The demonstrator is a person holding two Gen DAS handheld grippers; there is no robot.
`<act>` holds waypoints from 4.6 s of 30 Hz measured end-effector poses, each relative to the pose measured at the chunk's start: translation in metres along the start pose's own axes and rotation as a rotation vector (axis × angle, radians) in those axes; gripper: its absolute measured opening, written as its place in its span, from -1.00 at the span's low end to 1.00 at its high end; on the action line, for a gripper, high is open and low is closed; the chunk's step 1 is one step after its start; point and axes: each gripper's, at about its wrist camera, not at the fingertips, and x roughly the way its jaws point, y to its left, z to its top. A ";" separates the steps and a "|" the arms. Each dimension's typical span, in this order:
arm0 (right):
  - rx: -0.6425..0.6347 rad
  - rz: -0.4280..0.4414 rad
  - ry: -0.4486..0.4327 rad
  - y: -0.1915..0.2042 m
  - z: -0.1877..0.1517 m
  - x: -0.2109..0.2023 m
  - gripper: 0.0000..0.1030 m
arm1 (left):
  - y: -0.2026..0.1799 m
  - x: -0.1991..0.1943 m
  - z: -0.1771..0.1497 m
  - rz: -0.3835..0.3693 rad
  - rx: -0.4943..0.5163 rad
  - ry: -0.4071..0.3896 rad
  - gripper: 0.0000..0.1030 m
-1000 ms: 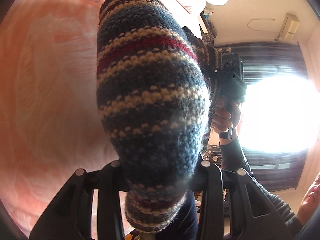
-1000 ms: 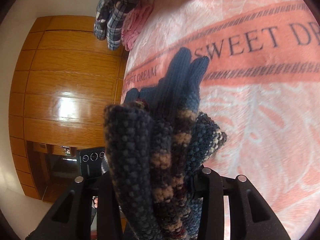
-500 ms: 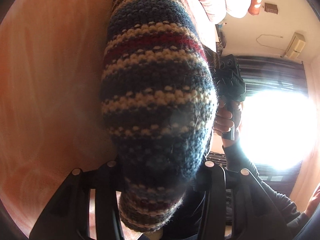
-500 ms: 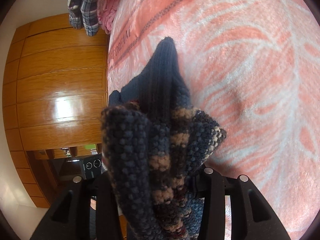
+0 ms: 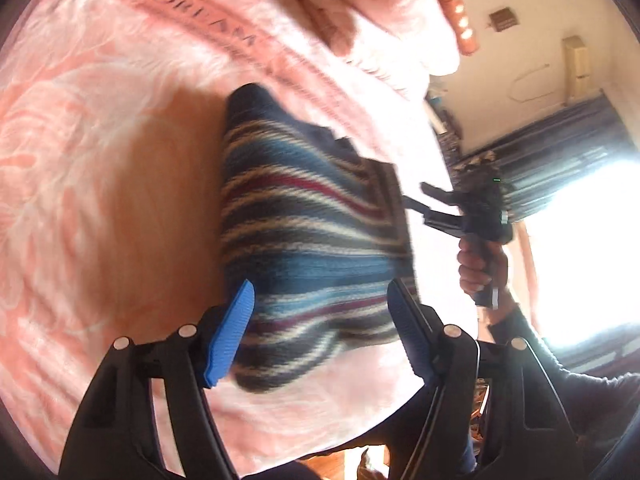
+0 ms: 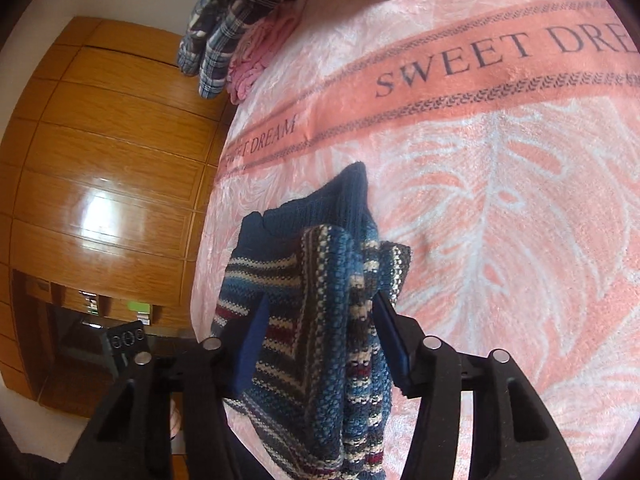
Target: Fold small clothes
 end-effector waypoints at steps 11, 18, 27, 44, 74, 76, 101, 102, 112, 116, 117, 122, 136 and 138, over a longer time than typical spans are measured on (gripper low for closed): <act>0.027 -0.183 -0.012 -0.024 -0.005 0.044 -0.83 | 0.016 0.058 -0.043 -0.119 -0.072 0.222 0.20; -0.125 -0.165 -0.089 0.028 -0.024 0.004 -0.64 | -0.009 0.012 0.009 -0.217 -0.023 0.067 0.35; -0.221 -0.297 0.060 0.017 -0.051 0.038 -0.96 | 0.029 0.052 0.041 0.013 0.002 0.189 0.01; -0.342 -0.426 0.012 0.065 -0.122 -0.015 -0.89 | -0.005 -0.010 -0.018 0.098 0.065 0.090 0.27; -0.310 -0.946 -0.273 0.177 -0.319 -0.093 0.92 | -0.124 -0.146 -0.198 0.725 0.136 -0.118 0.94; -0.344 -0.991 -0.254 0.196 -0.329 -0.102 0.92 | -0.140 -0.159 -0.213 0.704 0.139 -0.120 0.94; -0.388 -0.884 -0.436 0.361 -0.387 -0.226 0.92 | -0.293 -0.277 -0.270 0.671 0.257 -0.198 0.93; -0.391 -0.888 -0.437 0.362 -0.388 -0.224 0.92 | -0.291 -0.276 -0.269 0.668 0.252 -0.194 0.93; -0.396 -0.883 -0.430 0.363 -0.390 -0.212 0.92 | -0.274 -0.272 -0.265 0.673 0.215 -0.182 0.93; -0.392 -0.876 -0.424 0.363 -0.389 -0.209 0.92 | -0.273 -0.270 -0.263 0.683 0.225 -0.178 0.93; -0.391 -0.877 -0.421 0.363 -0.388 -0.208 0.92 | -0.273 -0.271 -0.262 0.681 0.224 -0.178 0.93; -0.397 -0.878 -0.419 0.363 -0.385 -0.206 0.92 | -0.272 -0.269 -0.260 0.688 0.223 -0.185 0.93; -0.397 -0.866 -0.422 0.356 -0.374 -0.202 0.92 | -0.272 -0.264 -0.251 0.683 0.226 -0.183 0.93; -0.398 -0.867 -0.422 0.355 -0.372 -0.201 0.92 | -0.272 -0.263 -0.252 0.684 0.227 -0.182 0.93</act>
